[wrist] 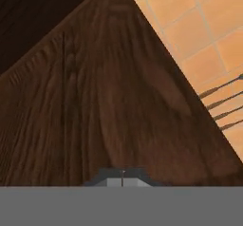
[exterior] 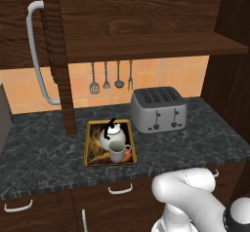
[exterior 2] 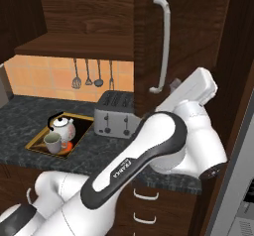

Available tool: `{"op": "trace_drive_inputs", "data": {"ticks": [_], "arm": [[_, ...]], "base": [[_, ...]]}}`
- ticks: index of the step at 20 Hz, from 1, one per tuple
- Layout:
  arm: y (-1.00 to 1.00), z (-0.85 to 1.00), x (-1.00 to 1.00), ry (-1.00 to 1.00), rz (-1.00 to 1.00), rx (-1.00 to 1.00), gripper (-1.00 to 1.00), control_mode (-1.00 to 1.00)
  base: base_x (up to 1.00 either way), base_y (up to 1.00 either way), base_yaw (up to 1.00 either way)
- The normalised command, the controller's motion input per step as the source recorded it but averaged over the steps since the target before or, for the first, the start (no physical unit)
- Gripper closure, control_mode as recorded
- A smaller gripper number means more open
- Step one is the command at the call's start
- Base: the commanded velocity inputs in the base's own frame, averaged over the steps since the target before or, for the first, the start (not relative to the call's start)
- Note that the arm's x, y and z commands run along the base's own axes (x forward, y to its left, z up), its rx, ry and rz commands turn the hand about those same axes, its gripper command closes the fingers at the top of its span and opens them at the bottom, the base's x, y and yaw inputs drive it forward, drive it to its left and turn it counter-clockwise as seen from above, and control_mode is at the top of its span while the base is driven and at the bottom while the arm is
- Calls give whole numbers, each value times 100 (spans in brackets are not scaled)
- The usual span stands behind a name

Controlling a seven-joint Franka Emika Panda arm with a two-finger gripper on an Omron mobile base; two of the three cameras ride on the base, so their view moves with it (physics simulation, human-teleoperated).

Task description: Pick the kettle from the counter and place it on the tray. Then pick the mug from the cabinet and place it on the tray. Then close the cabinet doors.

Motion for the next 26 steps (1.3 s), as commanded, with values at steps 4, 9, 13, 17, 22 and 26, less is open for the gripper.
{"op": "trace_drive_inputs", "data": {"ticks": [4, 9, 13, 17, 22, 26], "arm": [[29, 31, 40, 24, 0, 0, 100, -100], [42, 0, 75, 13, 0, 0, 100, -100], [29, 0, 53, 4, 0, 0, 100, -100], [25, 0, 47, 0, -1, 0, 100, -100], [47, 0, 61, 0, -5, 0, 100, -100], [48, 0, 61, 0, -6, 0, 100, -100]], "base": [[0, 0, 0], [0, 0, 0], [0, 0, 0], [0, 0, 0], [0, 0, 0], [0, 0, 0]]}}
